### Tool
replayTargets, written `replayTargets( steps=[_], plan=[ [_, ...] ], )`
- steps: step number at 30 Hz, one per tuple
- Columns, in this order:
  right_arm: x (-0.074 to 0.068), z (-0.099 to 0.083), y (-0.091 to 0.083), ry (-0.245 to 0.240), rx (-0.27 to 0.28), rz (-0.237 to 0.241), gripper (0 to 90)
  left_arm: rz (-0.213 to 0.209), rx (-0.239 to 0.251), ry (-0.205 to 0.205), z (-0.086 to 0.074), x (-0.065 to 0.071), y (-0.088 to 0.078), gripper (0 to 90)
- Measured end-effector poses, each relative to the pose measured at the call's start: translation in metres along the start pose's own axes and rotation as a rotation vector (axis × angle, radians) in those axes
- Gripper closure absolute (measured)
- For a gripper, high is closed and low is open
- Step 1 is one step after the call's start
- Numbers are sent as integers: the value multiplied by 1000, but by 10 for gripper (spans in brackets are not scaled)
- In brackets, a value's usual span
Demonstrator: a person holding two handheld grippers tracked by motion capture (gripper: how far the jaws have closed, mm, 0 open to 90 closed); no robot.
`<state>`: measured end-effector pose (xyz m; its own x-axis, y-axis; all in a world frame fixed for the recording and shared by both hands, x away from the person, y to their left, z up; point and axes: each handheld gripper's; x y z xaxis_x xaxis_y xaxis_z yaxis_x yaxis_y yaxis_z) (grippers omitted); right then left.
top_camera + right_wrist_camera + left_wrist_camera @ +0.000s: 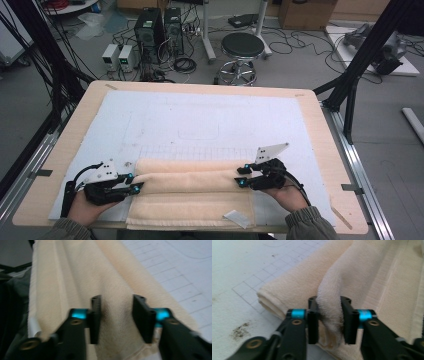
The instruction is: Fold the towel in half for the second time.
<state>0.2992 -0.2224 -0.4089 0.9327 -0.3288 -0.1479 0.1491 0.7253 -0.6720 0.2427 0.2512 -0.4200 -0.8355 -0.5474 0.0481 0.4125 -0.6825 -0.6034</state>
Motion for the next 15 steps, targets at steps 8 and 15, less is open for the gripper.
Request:
replayTargets(
  steps=[8, 15],
  plan=[
    [-40, 1, -29, -106, 29, 66, 803, -61, 40, 88, -2, 28, -35, 785],
    [-46, -4, -43, -81, 104, 97, 609, -66, 71, 60, 0, 29, -45, 539]
  ],
)
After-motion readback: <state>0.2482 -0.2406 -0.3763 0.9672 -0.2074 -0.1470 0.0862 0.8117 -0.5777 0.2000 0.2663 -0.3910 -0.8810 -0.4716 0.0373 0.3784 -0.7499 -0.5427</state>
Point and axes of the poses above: each handheld gripper's, and its own axes: y roughly forward along the jaws, z roughly out of its top, x roughly to its right, and after that the axes turned 3 degrees about -x, right-handed
